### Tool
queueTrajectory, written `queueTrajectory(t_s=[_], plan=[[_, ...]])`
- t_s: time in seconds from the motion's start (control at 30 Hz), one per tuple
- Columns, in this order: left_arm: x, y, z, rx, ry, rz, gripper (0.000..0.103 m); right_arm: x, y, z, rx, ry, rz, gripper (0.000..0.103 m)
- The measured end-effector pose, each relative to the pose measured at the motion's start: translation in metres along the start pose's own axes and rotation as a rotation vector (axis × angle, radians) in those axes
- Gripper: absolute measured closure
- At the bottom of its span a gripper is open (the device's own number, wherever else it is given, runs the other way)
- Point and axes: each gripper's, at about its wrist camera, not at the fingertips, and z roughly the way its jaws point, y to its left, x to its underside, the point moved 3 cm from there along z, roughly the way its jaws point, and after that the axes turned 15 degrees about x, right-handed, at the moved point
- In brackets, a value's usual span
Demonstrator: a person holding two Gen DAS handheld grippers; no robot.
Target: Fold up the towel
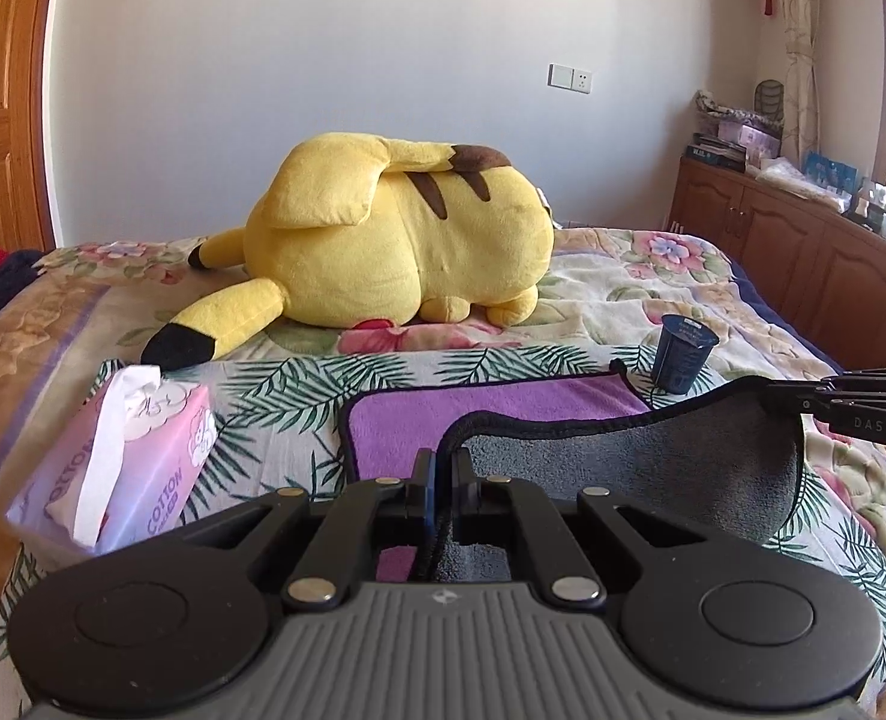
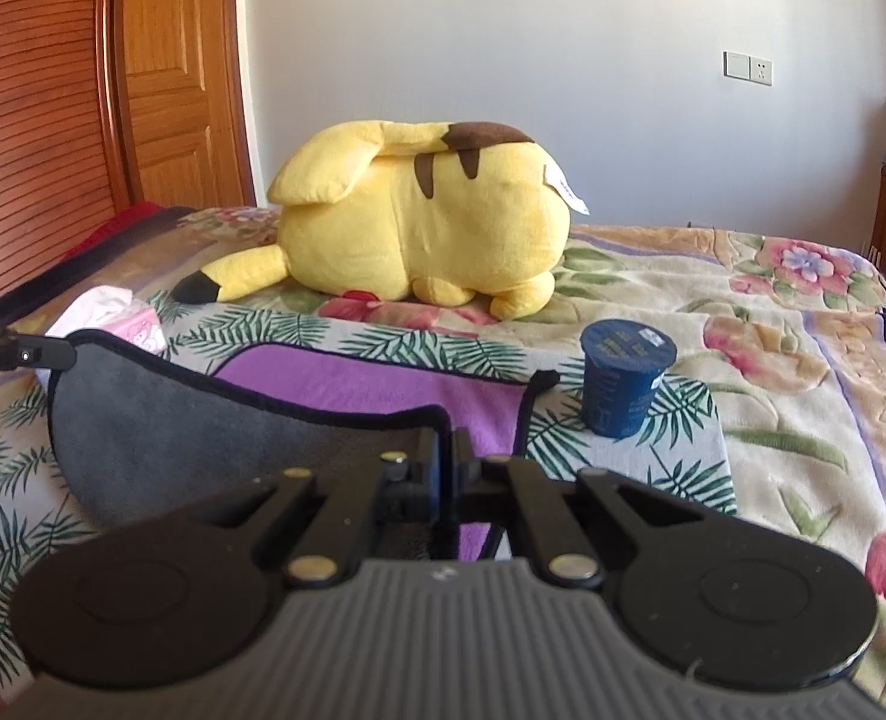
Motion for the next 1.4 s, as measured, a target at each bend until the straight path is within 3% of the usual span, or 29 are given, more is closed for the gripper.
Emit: queueTrajectory(t_s=[0.4, 0.9, 1.4], plan=[[-0.024, 0.002, 0.013, -0.03, -0.049, 0.009, 0.103, -0.013, -0.008, 0.013, 0.055, -0.069, 0.01, 0.099], [-0.059, 0.009, 0.038, -0.064, -0.066, 0.098, 0.103, -0.032, -0.005, 0.041, 0.081, -0.121, -0.015, 0.099], [-0.049, 0.039, 0.079, -0.105, -0.056, 0.058, 0.103, -0.03, 0.0, 0.087, 0.108, -0.125, -0.104, 0.099]])
